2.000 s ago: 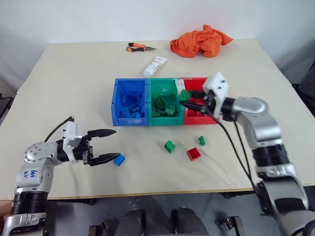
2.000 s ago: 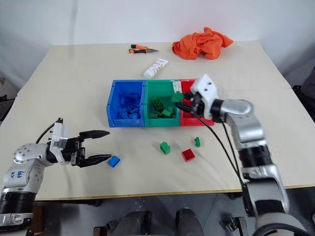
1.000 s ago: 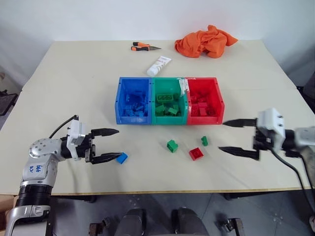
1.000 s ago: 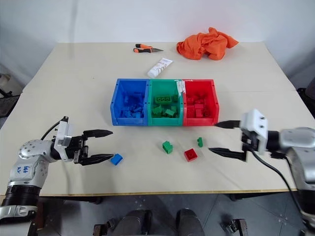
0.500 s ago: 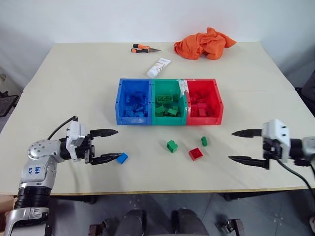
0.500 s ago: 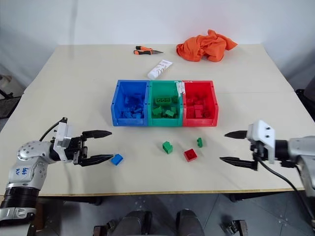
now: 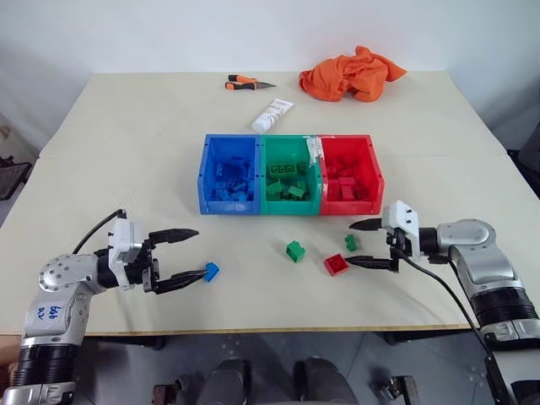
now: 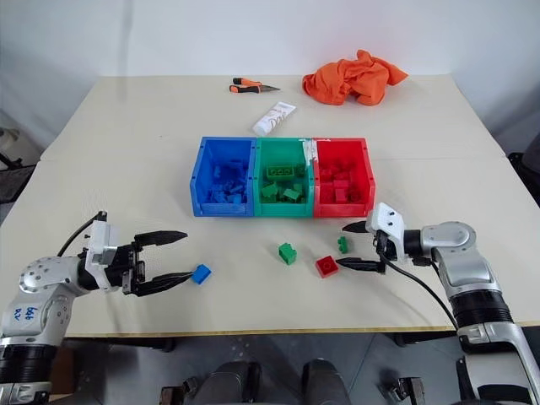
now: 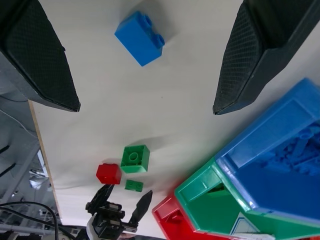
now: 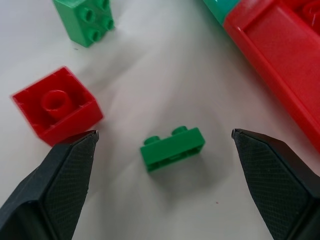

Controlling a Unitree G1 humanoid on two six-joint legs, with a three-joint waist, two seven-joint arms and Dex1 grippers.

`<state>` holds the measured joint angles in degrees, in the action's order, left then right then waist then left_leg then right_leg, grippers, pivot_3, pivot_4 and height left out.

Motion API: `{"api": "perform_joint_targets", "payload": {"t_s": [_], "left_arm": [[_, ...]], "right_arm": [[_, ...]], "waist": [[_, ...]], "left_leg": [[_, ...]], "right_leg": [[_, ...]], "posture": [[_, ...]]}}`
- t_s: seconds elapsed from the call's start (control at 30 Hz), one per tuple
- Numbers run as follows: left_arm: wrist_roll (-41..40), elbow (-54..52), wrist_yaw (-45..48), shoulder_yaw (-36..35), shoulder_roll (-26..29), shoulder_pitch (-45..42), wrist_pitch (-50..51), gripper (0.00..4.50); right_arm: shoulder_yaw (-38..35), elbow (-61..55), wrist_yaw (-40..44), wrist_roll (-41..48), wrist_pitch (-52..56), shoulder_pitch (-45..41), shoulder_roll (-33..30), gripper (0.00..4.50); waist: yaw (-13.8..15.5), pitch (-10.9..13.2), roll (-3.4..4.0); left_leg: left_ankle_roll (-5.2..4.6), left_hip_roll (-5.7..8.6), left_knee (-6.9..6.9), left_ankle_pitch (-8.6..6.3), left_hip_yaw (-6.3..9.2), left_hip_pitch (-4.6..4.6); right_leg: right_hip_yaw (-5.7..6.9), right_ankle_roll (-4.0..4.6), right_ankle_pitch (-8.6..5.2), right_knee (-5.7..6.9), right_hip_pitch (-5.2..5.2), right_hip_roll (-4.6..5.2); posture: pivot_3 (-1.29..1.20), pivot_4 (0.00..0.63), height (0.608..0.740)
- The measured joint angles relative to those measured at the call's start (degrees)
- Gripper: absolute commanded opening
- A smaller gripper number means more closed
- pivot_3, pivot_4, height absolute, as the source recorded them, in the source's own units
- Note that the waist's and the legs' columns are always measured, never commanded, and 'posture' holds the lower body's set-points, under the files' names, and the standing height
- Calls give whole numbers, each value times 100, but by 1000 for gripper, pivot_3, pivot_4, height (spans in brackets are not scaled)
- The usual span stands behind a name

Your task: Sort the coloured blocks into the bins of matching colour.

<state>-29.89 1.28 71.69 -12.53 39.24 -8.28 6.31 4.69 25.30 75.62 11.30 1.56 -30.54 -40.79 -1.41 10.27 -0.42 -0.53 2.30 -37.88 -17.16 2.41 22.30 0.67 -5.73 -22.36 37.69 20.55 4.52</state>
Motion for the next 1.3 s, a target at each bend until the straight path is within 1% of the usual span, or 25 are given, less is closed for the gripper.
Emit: {"api": "perform_joint_targets", "payload": {"t_s": [0.03, 0.27, 0.3, 0.4, 0.5, 0.6, 0.7, 0.77, 0.83, 0.9, 0.97, 1.0, 1.03, 1.2, 1.3], "left_arm": [[-1, -35, -25, 0, -1, 3, 0, 4500], [-1, -53, -95, 0, -16, 5, 0, 4500], [-1, -53, -96, 0, -18, 4, -1, 4500], [-1, -40, -99, 1, -26, -11, -3, 4500], [-1, -27, -109, 3, -55, -48, -9, 4500], [-1, 0, -108, 3, -60, -87, -20, 4500], [0, 89, -106, 11, -97, -176, -52, 4500], [1, 170, -105, 12, -104, -208, -81, 4500], [4, 192, -100, 23, -139, -264, -124, 4500], [7, 203, -92, 30, -145, -286, -153, 4500], [7, 209, -86, 39, -150, -303, -180, 4500], [8, 207, -83, 45, -153, -314, -201, 4500], [8, 208, -78, 47, -153, -322, -231, 4500], [32, 233, -76, 10, -153, -326, -463, 4500], [41, 289, -87, 2, -153, -318, -550, 4500]], "right_arm": [[0, 68, -25, -33, -38, -18, 39, 3879], [-31, 188, -143, -55, -54, -39, 105, 1449], [-40, 186, -150, -52, -59, -35, 105, 1375], [-64, 147, -189, -43, -30, -21, 105, 1376], [-121, -368, -384, 76, 185, -38, 105, 1376], [-266, -876, -594, 260, 577, -336, 164, 1376], [-237, -1165, -778, 338, 919, -843, 411, 1376], [-70, -1097, -890, 247, 1004, -1164, 620, 1376], [125, -861, -1012, 105, 965, -1480, 934, 1376], [245, -308, -1237, -81, 834, -1907, 1337, 1376], [331, 305, -1469, -261, 595, -2361, 1673, 2141], [378, 570, -1573, -351, 483, -2550, 1783, 2372], [396, 846, -1675, -444, 344, -2729, 1899, 2720], [394, 1496, -1773, -615, -137, -2985, 2001, 4457], [370, 1528, -1736, -612, -169, -2985, 1989, 4489]], "waist": [[-3, 0, 0], [-8, 0, 1], [-8, 0, 1], [-8, 0, 1], [-9, 2, 5], [-33, 3, 6], [-25, 3, 7], [-21, 3, 6], [-23, 3, 6], [-30, 4, 7], [-42, 4, 7], [-43, 4, 7], [-45, 4, 7], [-21, 4, 7], [-39, 4, 7]], "left_leg": [[0, 0, 0, 0, 0, 0], [2, 0, 0, -1, 0, -1], [2, 0, 0, -1, 0, -1], [2, 0, 0, -1, 0, -1], [3, 0, 0, -2, 0, 0], [5, -2, 0, -2, -1, -1], [8, -4, 1, -2, 2, -1], [8, -2, 1, -2, 2, 0], [7, 0, 1, -2, 2, 1], [7, 1, 1, -2, 1, 2], [8, 0, 2, -2, 1, 2], [8, 0, 4, -2, 1, 2], [8, 0, 6, -2, 2, 2], [8, 4, 8, -3, 17, 9], [8, 2, 8, -3, 15, 11]], "right_leg": [[1, 0, 0, 0, 0, 0], [2, 0, 0, 1, 0, 0], [2, 0, 0, 1, 0, 0], [1, 0, 0, 1, 0, 0], [1, 0, 0, 2, 2, -1], [0, 0, 0, 4, 4, -2], [2, 0, 0, 7, 6, -3], [2, 0, 0, 5, 6, -2], [2, 0, 0, 6, 7, -2], [2, 0, 0, 8, 12, -2], [4, 0, 0, 16, 17, -2], [5, 0, 0, 17, 19, -2], [7, 0, 0, 18, 20, -2], [19, 0, 0, 22, 14, 1], [21, 0, 0, 22, 16, 0]], "posture": [[0, 150, 740], [0, 150, 740], [0, 150, 740], [0, 150, 740], [0, 150, 740], [0, 150, 740], [0, 150, 740], [0, 150, 740], [0, 150, 740], [0, 150, 740], [0, 150, 740], [0, 150, 740], [0, 150, 740], [0, 150, 740], [0, 150, 740]]}}
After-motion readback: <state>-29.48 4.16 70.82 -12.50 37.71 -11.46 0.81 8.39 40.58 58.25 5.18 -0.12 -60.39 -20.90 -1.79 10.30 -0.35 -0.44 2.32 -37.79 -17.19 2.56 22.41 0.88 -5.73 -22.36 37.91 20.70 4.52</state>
